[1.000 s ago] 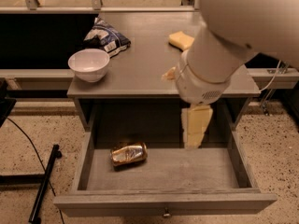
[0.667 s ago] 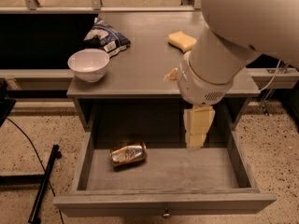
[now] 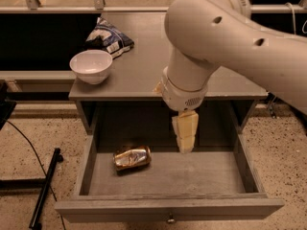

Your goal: Pick orange can from top drawer and place on counter

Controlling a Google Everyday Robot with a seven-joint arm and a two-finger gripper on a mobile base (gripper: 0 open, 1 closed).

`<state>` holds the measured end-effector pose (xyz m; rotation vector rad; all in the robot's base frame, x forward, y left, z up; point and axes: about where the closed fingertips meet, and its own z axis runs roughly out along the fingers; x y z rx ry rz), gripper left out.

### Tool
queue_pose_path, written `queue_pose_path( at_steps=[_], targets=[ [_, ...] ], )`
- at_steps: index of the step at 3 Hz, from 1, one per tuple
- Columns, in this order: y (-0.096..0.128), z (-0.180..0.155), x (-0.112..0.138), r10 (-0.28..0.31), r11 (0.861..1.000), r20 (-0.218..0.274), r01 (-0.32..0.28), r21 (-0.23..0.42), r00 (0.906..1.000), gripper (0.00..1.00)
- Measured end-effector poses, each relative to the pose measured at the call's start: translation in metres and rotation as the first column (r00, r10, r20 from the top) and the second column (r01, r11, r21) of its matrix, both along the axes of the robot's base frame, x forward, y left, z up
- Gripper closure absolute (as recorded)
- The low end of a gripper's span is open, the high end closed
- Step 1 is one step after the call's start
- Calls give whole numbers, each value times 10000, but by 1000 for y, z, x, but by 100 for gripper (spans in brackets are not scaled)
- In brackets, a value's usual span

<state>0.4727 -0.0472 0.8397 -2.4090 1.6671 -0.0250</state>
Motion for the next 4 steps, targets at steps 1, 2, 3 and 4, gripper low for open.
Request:
queue_pose_path(
  at_steps=[1, 2, 3, 4],
  targets=[
    [7, -52, 24, 290, 9989, -417, -305, -357, 9987, 0],
    [10, -93, 37, 333, 9992, -536, -345, -224, 9980, 0],
    [24, -103, 40, 535, 9985, -84, -534, 137, 9985, 0],
    [45, -114, 42, 490, 9983, 332, -500, 302, 9982, 0]
  ],
)
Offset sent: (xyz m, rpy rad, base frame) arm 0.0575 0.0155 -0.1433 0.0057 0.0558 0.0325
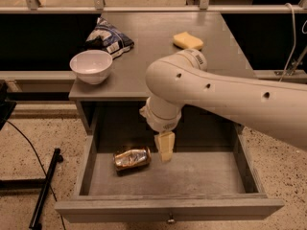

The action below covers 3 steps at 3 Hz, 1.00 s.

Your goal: Pick orange can from top drawer and place on counter

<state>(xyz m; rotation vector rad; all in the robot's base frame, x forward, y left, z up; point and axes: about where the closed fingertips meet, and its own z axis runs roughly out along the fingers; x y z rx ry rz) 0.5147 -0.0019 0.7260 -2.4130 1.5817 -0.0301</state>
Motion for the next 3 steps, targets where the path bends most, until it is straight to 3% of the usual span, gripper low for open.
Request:
queue_pose_path(
  at_steps=[2, 3],
  targets=[
    [46, -27, -11, 255, 9982, -256, -240, 555, 9993, 0],
    [55, -45, -17, 142, 9962, -614, -88, 865, 9980, 0]
  ],
)
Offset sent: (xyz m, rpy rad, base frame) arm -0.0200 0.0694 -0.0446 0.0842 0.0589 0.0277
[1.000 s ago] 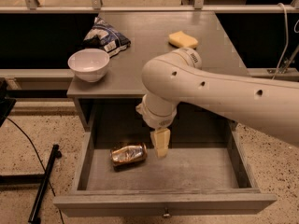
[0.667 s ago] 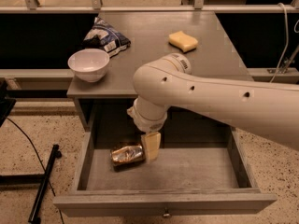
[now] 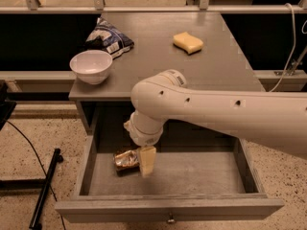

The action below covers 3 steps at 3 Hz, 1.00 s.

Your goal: Pick orange can from top drawer and place on counter

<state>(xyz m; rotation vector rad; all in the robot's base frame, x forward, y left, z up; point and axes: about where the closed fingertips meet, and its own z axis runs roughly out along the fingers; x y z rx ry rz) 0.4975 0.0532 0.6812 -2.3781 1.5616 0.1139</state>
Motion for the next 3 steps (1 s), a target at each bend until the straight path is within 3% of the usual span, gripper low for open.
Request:
queue_pose_path(
  at_steps=[2, 3],
  targets=[
    [-8, -44, -1, -917, 9954, -981, 938, 173, 9909, 0],
    [-9, -54, 1, -1128, 9932, -1247, 1156, 155, 9858, 18]
  ],
)
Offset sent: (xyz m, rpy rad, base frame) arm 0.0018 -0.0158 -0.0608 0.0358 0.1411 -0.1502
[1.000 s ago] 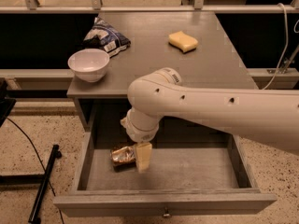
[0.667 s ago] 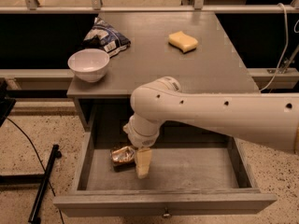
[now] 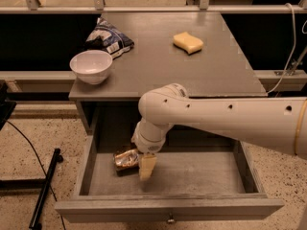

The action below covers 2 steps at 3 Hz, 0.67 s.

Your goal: Pick orange can from top drawer and place on counter

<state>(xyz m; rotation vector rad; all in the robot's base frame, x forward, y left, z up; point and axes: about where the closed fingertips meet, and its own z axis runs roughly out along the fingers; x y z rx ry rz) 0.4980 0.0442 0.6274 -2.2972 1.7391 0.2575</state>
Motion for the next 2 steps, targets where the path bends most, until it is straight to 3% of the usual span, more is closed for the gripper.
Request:
queue_pose_path(
  at_steps=[2],
  targets=[
    [-1, -8, 1, -231, 9997, -273, 233, 73, 9994, 35]
  ],
)
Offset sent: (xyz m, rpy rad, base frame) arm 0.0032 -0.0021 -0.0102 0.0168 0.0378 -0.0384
